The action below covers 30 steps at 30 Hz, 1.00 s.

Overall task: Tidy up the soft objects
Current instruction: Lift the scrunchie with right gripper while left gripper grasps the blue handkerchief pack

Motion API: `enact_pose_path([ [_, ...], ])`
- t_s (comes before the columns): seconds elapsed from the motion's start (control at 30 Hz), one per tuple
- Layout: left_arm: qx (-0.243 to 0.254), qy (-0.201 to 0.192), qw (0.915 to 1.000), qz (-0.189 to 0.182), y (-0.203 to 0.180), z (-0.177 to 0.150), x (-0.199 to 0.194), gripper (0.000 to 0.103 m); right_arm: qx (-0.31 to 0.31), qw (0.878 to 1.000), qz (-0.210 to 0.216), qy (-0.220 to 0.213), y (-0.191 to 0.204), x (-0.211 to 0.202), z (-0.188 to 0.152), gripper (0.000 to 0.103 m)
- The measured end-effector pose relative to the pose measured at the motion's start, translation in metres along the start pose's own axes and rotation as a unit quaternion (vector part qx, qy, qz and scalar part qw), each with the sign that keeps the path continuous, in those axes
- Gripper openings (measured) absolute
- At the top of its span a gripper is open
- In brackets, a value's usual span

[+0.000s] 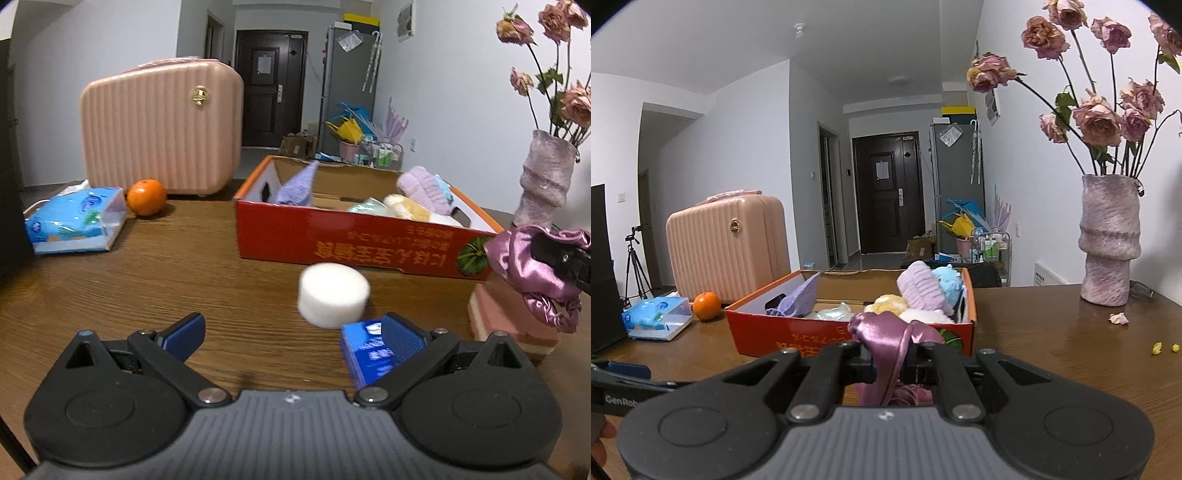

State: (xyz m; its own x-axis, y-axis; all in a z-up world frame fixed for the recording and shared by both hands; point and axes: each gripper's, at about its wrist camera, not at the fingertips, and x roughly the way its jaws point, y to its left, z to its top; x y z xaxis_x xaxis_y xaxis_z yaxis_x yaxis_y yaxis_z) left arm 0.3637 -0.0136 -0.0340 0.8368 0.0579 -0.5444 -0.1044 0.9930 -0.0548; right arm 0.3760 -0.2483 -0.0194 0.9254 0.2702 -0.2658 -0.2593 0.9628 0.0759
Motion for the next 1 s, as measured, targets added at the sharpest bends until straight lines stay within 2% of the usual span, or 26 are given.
enact_pose_path([
  [0.33,0.031,0.021,0.9993,-0.009,-0.042,-0.007,0.009,0.103,-0.002,1.000,-0.010,-0.008,-0.020,-0.008,0.002,0.010],
  [0.43,0.032,0.037,0.9988,-0.001,-0.052,-0.008,0.016,0.103,-0.003,1.000,-0.011,-0.008,-0.024,-0.010,0.002,0.010],
  [0.7,0.048,0.057,0.9969,0.025,-0.067,-0.014,0.030,0.103,-0.007,1.000,-0.015,-0.005,-0.032,-0.013,-0.001,0.010],
  [0.87,0.045,0.062,0.9967,0.025,-0.067,-0.014,0.033,0.103,-0.009,1.000,-0.017,-0.004,-0.033,-0.013,-0.003,0.010],
  [1.0,0.044,0.070,0.9964,0.020,-0.066,-0.015,0.037,0.097,-0.012,1.000,-0.017,-0.001,-0.031,-0.012,-0.005,0.010],
])
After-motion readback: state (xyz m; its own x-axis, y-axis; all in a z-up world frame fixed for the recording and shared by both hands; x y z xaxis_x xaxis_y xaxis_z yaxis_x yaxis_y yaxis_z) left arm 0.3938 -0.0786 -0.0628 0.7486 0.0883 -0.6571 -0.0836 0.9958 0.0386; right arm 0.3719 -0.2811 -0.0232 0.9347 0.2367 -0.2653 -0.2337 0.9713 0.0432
